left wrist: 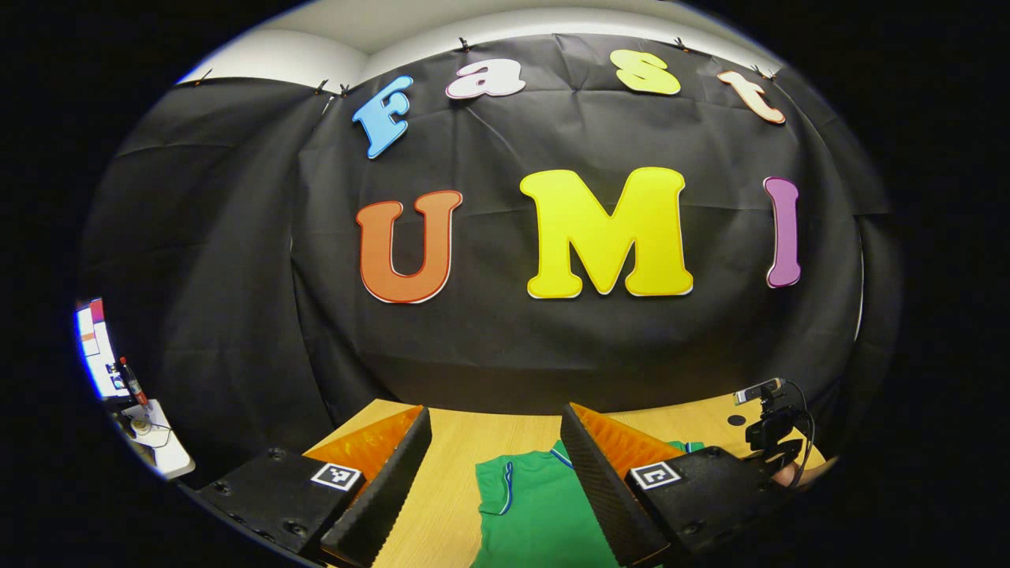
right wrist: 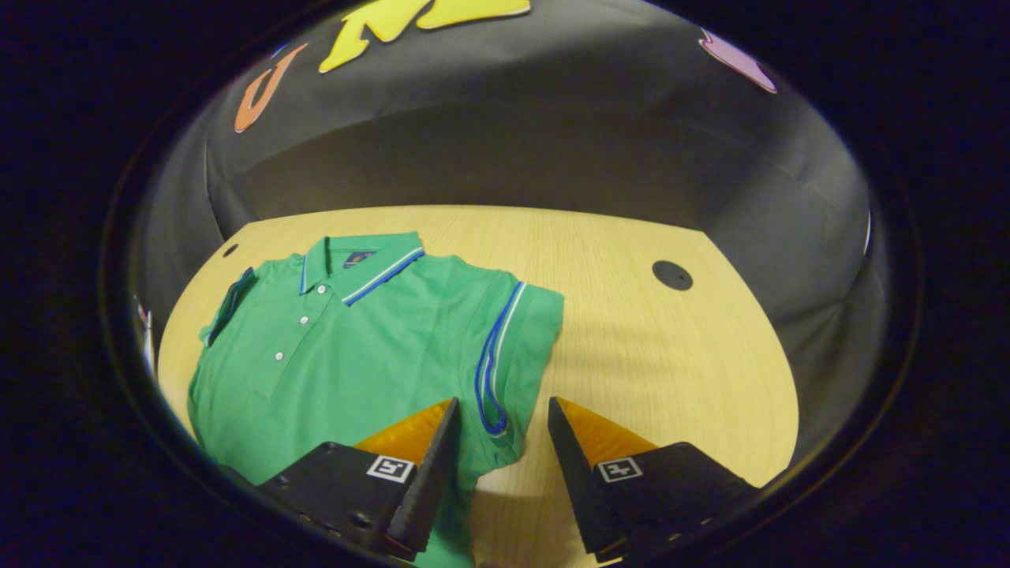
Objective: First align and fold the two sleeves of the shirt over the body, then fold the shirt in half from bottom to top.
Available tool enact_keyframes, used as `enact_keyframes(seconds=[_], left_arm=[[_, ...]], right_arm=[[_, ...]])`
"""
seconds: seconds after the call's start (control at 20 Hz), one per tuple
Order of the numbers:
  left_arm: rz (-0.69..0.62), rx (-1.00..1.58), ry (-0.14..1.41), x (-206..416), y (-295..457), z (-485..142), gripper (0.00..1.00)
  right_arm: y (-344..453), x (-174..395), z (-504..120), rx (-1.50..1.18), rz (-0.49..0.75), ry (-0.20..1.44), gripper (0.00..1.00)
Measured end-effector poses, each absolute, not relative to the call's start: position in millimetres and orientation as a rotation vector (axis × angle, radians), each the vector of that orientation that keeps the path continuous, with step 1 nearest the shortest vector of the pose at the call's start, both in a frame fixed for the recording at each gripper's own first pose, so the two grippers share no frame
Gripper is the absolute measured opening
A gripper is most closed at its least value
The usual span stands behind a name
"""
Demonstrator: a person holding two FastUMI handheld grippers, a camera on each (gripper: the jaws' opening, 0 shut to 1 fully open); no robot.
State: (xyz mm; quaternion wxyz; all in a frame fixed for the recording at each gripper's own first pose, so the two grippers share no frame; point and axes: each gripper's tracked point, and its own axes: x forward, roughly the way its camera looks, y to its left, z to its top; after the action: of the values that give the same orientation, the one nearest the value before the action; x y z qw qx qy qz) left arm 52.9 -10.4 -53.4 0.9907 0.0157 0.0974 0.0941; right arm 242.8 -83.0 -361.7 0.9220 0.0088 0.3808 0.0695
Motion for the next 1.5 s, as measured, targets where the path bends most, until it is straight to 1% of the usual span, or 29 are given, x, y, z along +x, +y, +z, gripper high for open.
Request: enact_keyframes(seconds=[0.05,0.15,0.2,0.25,0.3,0.35,0.4,0.45,0.55,0.6,0.65,0.9,1.1,1.35,1.4,1.45,1.5], left_arm=[[0.183,0.028,0.2,53.4,-12.7,-54.7,1.0],[0.177,0.026,0.207,53.4,-15.1,-56.8,1.0],[0.177,0.024,0.21,53.9,-15.4,-57.3,1.0],[0.177,0.023,0.213,53.7,-15.8,-57.7,1.0],[0.176,0.023,0.216,53.3,-15.3,-58.3,1.0],[0.177,0.022,0.216,53.5,-15.7,-58.9,1.0],[0.175,0.019,0.216,51.7,-16.1,-58.5,1.0],[0.172,0.015,0.22,51.1,-16.0,-58.8,1.0],[0.168,0.008,0.224,51.3,-17.1,-61.3,1.0],[0.166,0.004,0.226,50.1,-18.2,-62.3,1.0],[0.164,0.001,0.226,49.7,-18.5,-63.1,1.0],[0.174,-0.012,0.215,45.3,-11.4,-61.1,1.0],[0.211,-0.027,0.209,35.0,4.9,-60.9,1.0],[0.273,-0.051,0.206,14.7,35.4,-61.4,1.0],[0.286,-0.05,0.207,10.9,42.3,-60.8,1.0],[0.296,-0.046,0.206,7.6,48.6,-60.1,1.0],[0.311,-0.033,0.2,1.5,58.4,-56.8,1.0]], right_arm=[[-83.5,242.7,-357.9,0.033,0.142,0.777,0.69],[-85.7,245.7,-358.3,0.029,0.134,0.774,0.27],[-83.9,247.0,-360.7,0.031,0.141,0.779,0.23],[-84.2,244.6,-354.2,0.032,0.138,0.776,0.23],[-86.9,250.4,-357.3,0.031,0.128,0.773,0.05],[-88.5,245.5,-349.5,0.034,0.126,0.762,0.03],[-88.7,244.7,-344.0,0.04,0.13,0.751,0.05],[-89.5,244.1,-339.3,0.045,0.135,0.744,0.03],[-91.6,244.7,-330.2,0.051,0.134,0.72,0.05],[-89.3,244.4,-319.2,0.064,0.143,0.707,0.0],[-87.0,246.0,-310.8,0.074,0.143,0.696,0.0],[-46.2,257.6,-268.5,0.091,0.168,0.633,0.0],[3.7,255.2,-264.4,0.086,0.21,0.648,0.0],[57.1,252.4,-275.1,0.027,0.249,0.673,0.0],[66.0,249.5,-275.0,0.027,0.258,0.68,0.01],[73.0,245.7,-273.8,0.035,0.259,0.679,0.05],[80.6,244.2,-266.7,0.048,0.254,0.655,0.14]])
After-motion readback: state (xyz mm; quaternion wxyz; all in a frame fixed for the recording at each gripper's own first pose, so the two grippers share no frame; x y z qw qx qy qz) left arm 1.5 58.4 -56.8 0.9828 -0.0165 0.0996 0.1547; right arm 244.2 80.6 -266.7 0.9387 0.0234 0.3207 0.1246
